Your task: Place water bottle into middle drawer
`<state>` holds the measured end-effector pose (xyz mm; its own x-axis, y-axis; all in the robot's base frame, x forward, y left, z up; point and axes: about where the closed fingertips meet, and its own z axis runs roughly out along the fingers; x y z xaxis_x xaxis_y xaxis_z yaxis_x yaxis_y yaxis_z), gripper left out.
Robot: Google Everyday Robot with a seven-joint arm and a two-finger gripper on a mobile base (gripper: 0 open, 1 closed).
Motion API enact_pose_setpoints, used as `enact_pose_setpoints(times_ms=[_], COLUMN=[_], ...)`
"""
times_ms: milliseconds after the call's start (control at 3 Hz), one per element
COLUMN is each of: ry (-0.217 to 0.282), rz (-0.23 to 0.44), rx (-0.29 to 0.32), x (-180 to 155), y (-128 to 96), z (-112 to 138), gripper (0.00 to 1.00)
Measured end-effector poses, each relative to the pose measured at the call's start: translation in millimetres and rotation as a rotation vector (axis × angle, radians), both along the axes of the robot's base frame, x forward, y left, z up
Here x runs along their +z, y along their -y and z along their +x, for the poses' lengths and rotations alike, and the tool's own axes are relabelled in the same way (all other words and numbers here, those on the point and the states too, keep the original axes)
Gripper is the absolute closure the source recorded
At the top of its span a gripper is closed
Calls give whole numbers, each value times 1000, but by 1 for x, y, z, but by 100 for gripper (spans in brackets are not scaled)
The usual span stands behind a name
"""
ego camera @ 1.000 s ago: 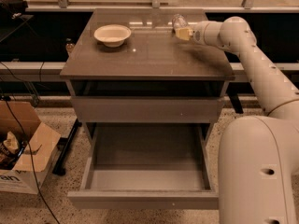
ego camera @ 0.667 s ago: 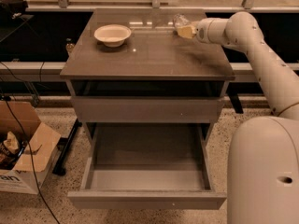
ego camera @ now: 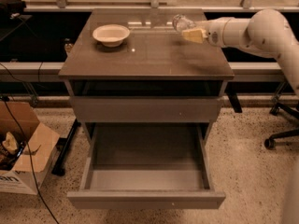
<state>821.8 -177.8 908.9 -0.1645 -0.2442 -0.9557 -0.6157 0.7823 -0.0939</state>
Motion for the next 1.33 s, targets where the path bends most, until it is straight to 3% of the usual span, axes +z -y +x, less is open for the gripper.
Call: enact_pose_setpoints(times_ms=[333, 667, 1333], ry=[54, 98, 278], rz=[4, 14, -47], rx=[130, 262, 540], x=[1, -4, 25], y=[-7, -21, -22], z=[-97, -174, -303], gripper=[100, 100, 100])
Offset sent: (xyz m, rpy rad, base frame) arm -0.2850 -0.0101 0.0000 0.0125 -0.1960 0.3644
